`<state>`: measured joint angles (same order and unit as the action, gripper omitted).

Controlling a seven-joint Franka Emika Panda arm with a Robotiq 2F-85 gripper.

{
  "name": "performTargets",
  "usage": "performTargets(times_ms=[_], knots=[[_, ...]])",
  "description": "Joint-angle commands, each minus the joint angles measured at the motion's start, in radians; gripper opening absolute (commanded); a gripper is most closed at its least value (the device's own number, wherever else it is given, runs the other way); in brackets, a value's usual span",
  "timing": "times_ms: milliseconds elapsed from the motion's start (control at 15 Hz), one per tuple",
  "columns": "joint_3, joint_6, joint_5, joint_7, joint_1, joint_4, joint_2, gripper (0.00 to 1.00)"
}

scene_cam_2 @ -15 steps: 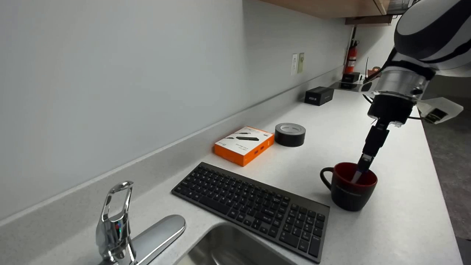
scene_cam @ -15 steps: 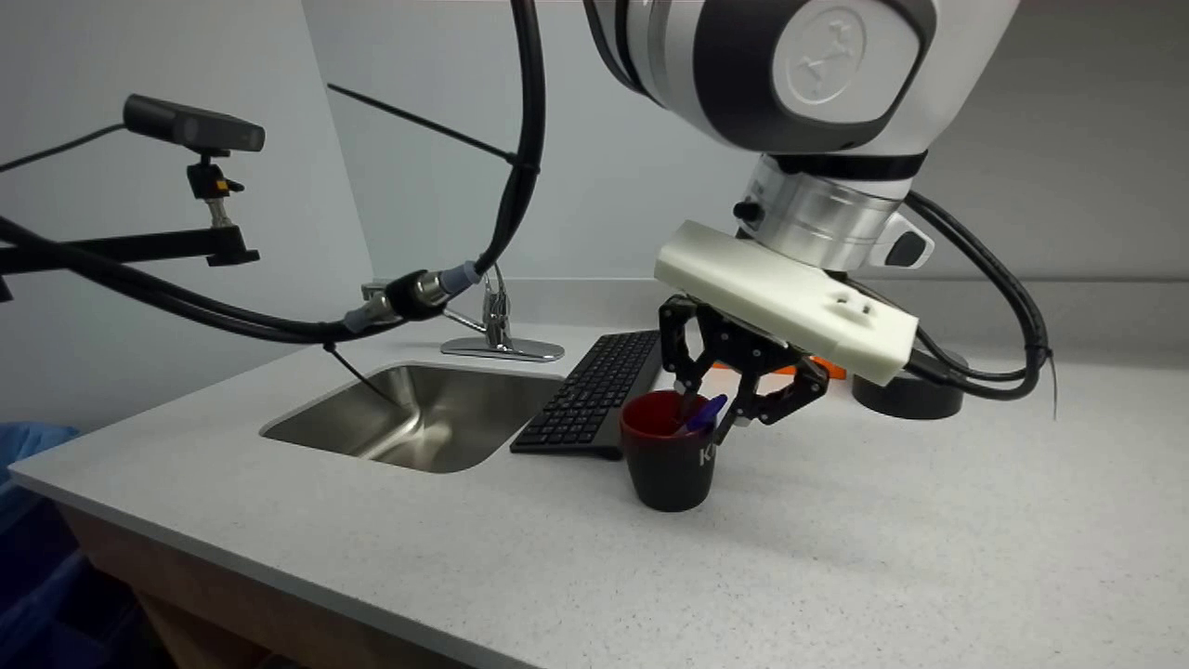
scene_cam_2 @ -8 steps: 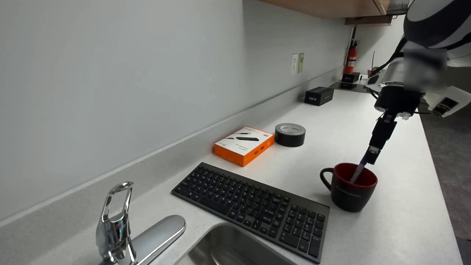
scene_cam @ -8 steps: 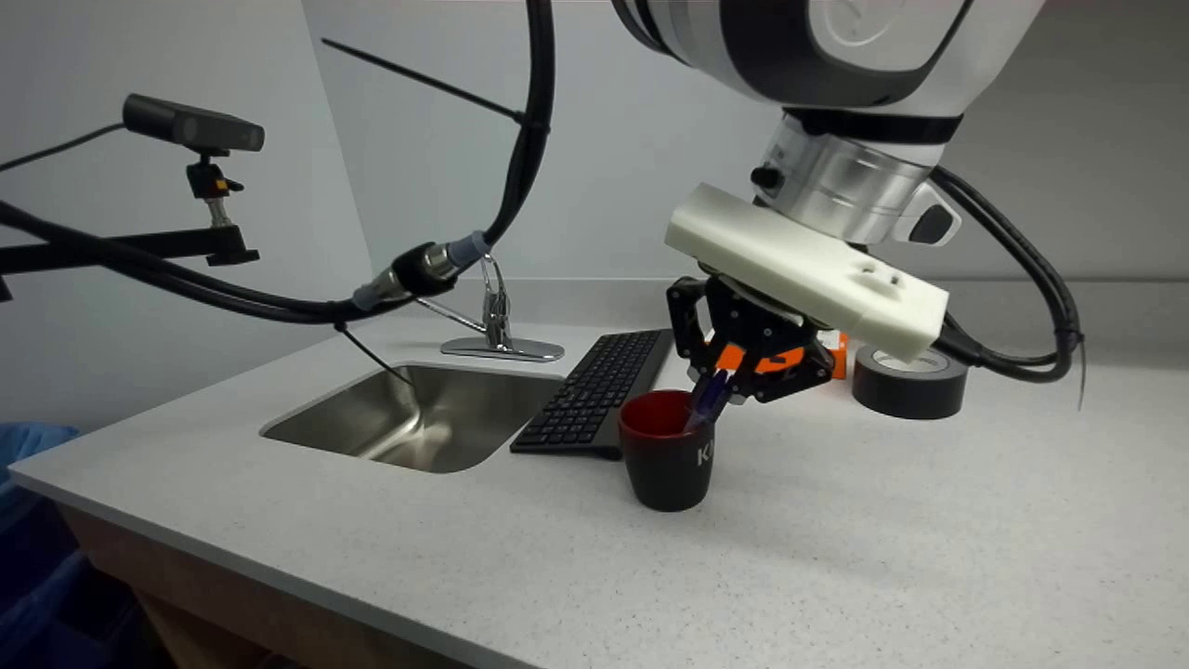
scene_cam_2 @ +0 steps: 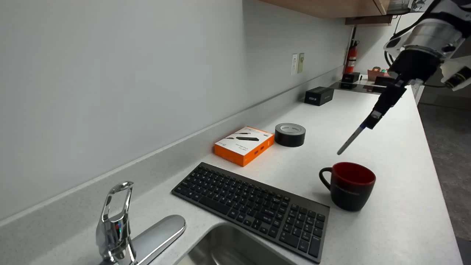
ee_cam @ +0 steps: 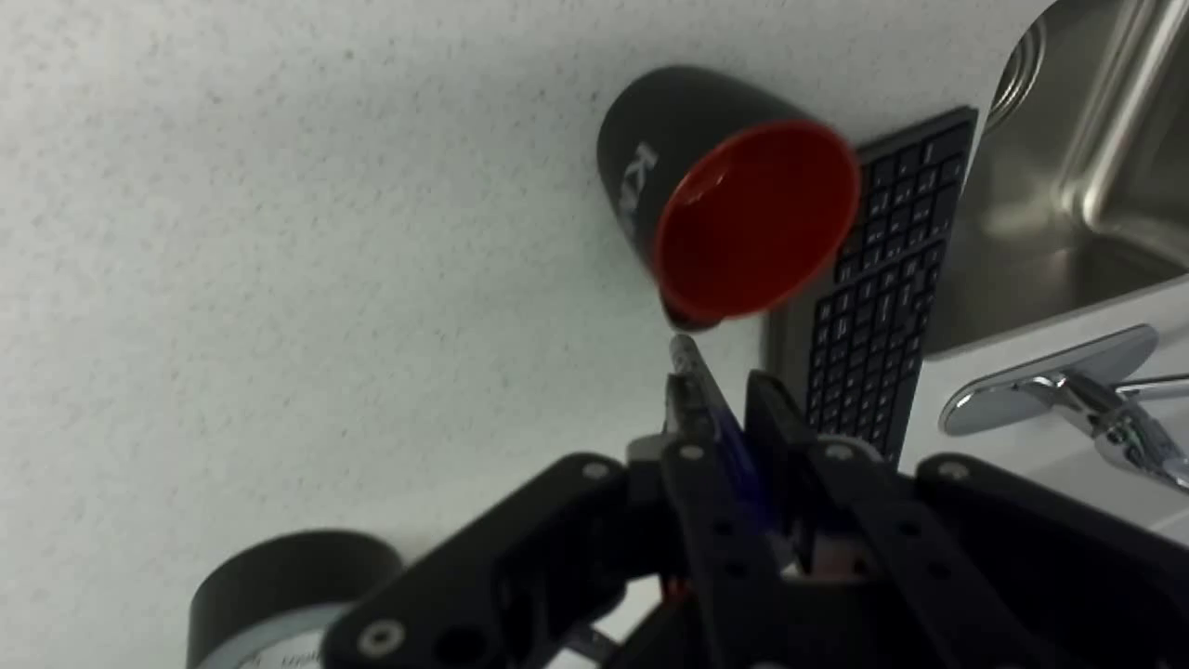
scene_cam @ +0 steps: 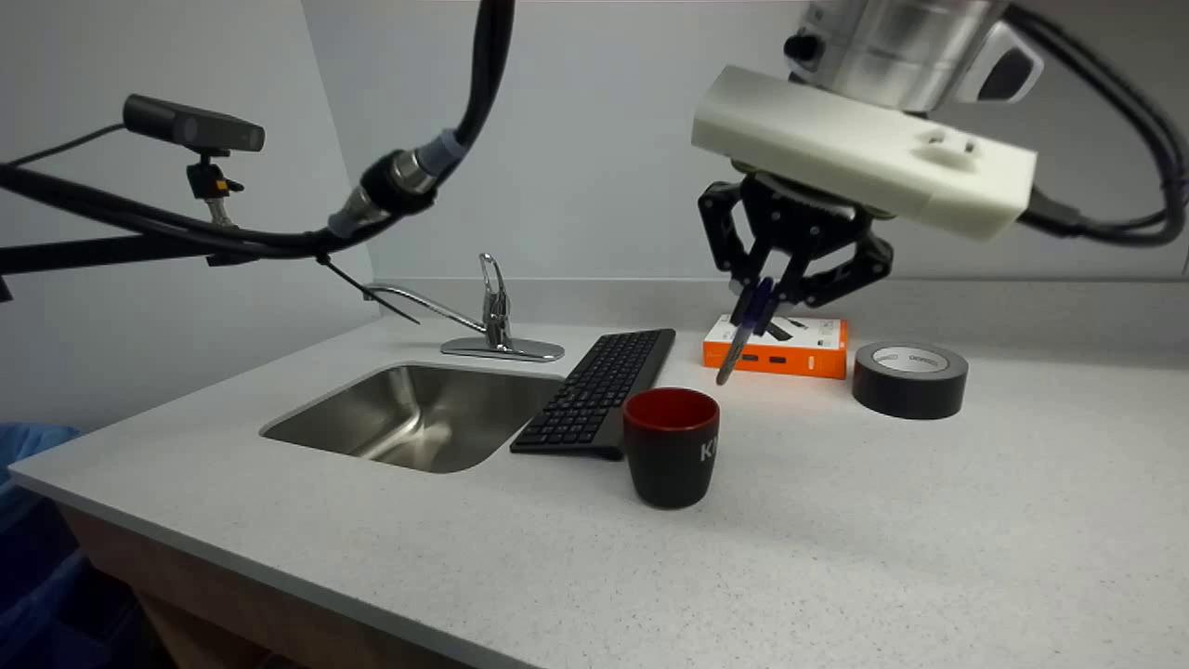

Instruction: Put the marker on the counter

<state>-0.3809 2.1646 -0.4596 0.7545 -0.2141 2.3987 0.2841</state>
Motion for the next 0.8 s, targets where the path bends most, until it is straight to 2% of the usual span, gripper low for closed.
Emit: performTargets(times_ms=[0,200,467,733], knots=[[-0.006,0.157,-0.011,0.028,-0.004,0.033,0.082,0.04],[-0.01,0.391,-0.016,0.025,0.018,0.048,0.042,0.04],[0.068,0.696,-0.019,0.022,-0.04,0.065,-0.083,0.04],[0.123,0.995,0.076,-0.074,-0.059,0.096,-0.278,0.04]])
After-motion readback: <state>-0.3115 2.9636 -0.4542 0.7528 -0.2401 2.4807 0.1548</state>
